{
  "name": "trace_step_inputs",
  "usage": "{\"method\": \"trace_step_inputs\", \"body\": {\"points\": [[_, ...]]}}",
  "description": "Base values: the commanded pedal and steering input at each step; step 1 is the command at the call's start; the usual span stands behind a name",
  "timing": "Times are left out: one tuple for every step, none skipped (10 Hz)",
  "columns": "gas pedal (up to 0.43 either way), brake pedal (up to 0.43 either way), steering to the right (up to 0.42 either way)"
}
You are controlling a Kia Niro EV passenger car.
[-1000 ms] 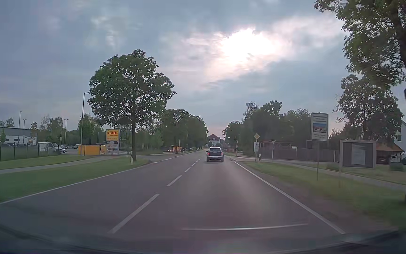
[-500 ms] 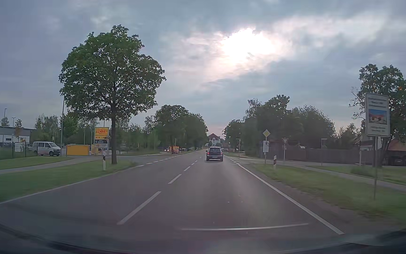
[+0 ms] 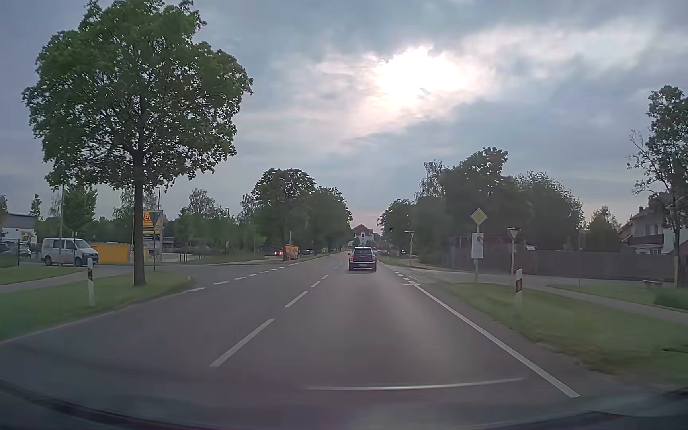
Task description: Follow the waypoints while adhering to traffic rules and regulations
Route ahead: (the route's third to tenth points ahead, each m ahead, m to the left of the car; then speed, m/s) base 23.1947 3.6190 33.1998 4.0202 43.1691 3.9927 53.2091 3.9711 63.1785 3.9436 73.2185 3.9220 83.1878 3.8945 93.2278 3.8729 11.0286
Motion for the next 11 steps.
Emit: {"method": "trace_step_inputs", "body": {"points": [[0.169,0.0,0.001],[0.169,0.0,0.001],[0.169,0.0,0.001],[0.169,0.0,0.001],[0.169,0.0,0.001],[0.169,0.0,0.001],[0.169,0.0,0.001],[0.157,0.0,0.001],[0.157,0.0,0.001],[0.15,0.0,0.001],[0.15,0.0,0.001]]}}
